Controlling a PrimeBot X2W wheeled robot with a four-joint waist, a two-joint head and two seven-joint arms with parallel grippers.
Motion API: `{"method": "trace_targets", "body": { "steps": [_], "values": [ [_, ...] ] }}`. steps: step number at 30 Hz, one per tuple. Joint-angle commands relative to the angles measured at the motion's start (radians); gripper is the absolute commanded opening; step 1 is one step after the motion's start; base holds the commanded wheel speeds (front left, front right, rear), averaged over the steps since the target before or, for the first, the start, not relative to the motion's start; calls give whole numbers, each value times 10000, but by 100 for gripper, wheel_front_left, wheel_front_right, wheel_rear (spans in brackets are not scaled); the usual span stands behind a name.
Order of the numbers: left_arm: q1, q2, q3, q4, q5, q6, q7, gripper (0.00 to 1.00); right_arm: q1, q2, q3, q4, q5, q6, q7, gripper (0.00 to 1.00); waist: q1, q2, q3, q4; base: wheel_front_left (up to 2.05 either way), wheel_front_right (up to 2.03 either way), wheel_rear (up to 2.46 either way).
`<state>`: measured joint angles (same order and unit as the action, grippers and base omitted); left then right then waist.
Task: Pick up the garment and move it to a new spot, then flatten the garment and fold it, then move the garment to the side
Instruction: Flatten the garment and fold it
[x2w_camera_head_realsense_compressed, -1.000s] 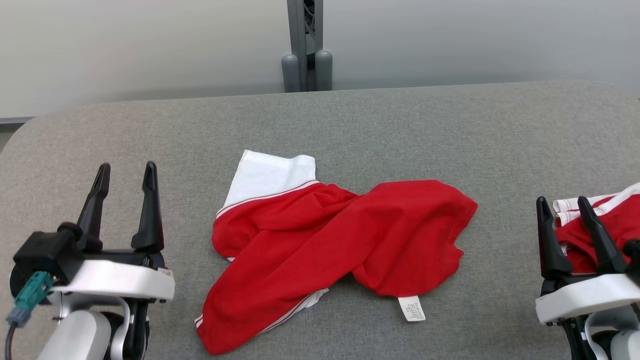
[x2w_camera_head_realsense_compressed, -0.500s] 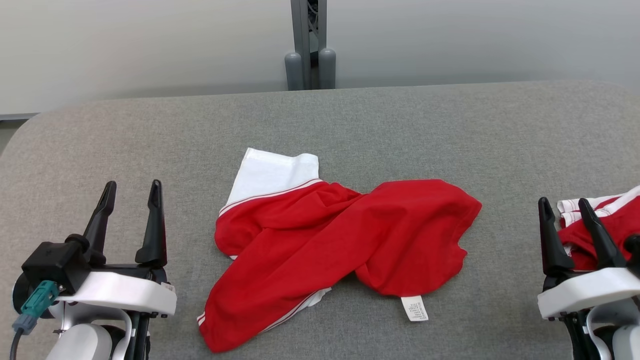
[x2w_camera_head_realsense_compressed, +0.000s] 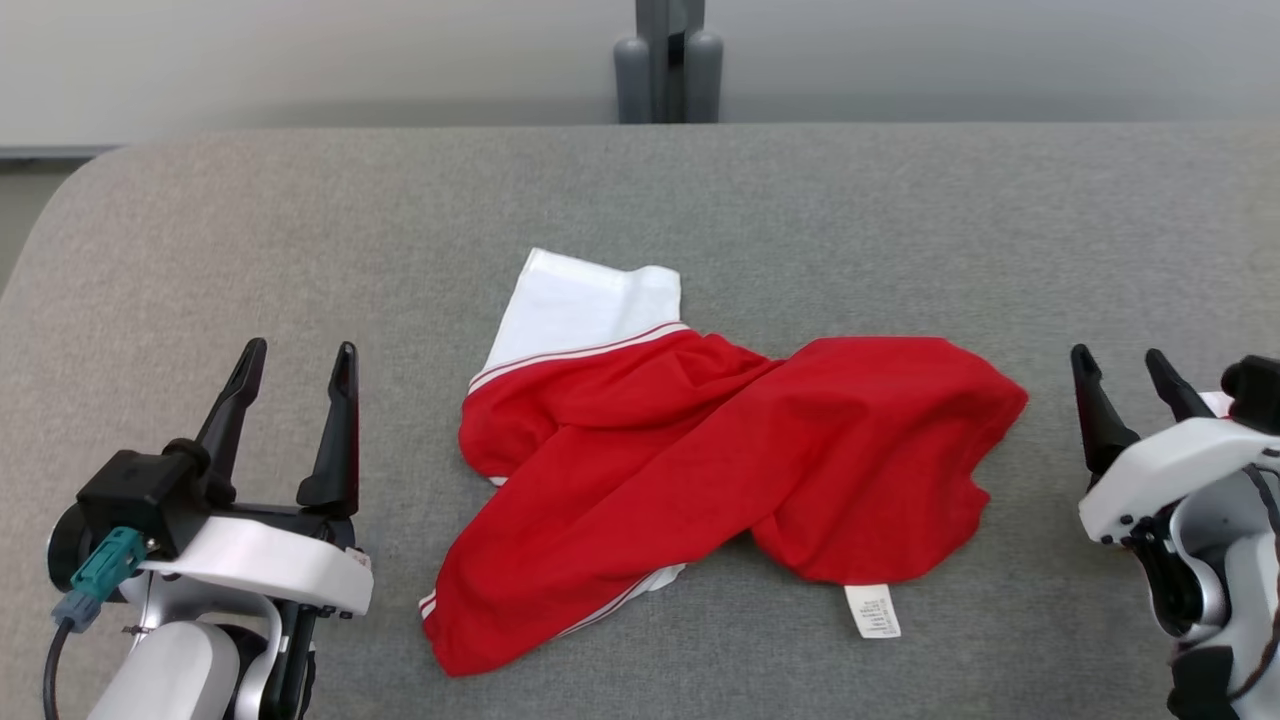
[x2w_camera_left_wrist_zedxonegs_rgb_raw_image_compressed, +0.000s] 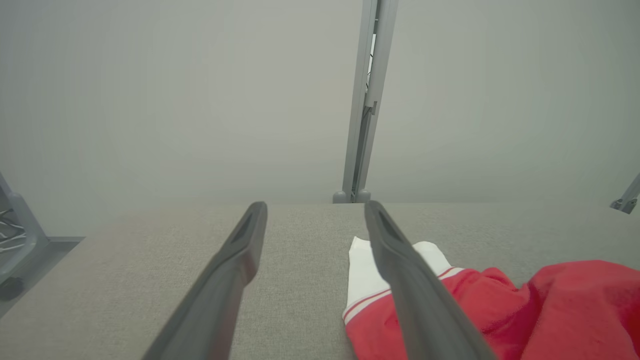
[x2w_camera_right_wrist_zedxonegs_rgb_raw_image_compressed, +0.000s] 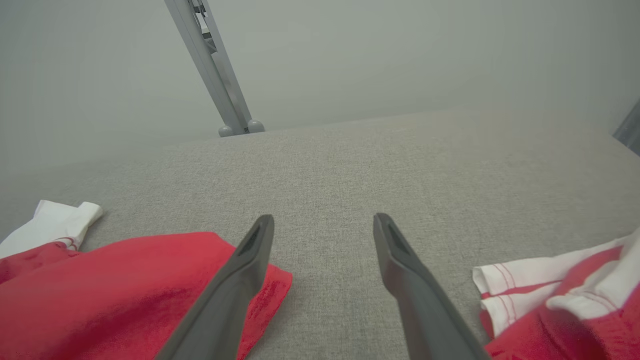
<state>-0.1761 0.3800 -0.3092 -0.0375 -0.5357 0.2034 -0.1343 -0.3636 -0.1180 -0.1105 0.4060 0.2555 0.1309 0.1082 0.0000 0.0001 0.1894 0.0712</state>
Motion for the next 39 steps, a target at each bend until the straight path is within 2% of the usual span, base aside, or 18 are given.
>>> {"method": "trace_targets", "body": {
  "steps": [1,9,15,16,18,23,28,35,39],
  "values": [
    [-183,-20,-10,38,76,-56,-65,100,-214,-74,81,155,156,-4,31,100,0,-1,275,237,0,0,0],
    [-668,-187,-155,610,-69,-397,-352,100,-1279,-280,1237,1930,1034,-4,497,100,0,-1,940,560,0,0,0],
    [-913,-261,-259,856,-28,-480,-429,100,-1072,-145,2079,2450,1972,-2,956,100,0,-1,984,577,0,0,0],
    [-937,-256,-265,895,-27,-485,-423,100,-962,-107,2204,2391,2155,-2,978,97,0,-1,967,556,0,0,0],
    [-963,-244,-258,929,-33,-473,-450,100,-766,-105,2402,2174,2486,-2,821,0,0,-1,933,492,0,0,0],
    [-987,-197,-252,962,-78,-462,-466,100,-524,-202,2471,1332,3061,-4,174,0,0,-1,877,310,0,0,0],
    [-1026,-193,-270,975,-89,-493,-484,100,-716,-405,2030,831,3018,-4,-492,0,0,-1,845,222,0,0,0],
    [-1071,-245,-320,1032,-101,-438,-527,100,-1611,-913,1418,363,2167,-4,-1295,0,0,-1,740,142,0,0,0],
    [-1022,-240,-336,1061,-150,-428,-547,100,-2098,-969,1805,183,1481,-2,-1544,0,0,-1,689,65,0,0,0]
  ]
}}
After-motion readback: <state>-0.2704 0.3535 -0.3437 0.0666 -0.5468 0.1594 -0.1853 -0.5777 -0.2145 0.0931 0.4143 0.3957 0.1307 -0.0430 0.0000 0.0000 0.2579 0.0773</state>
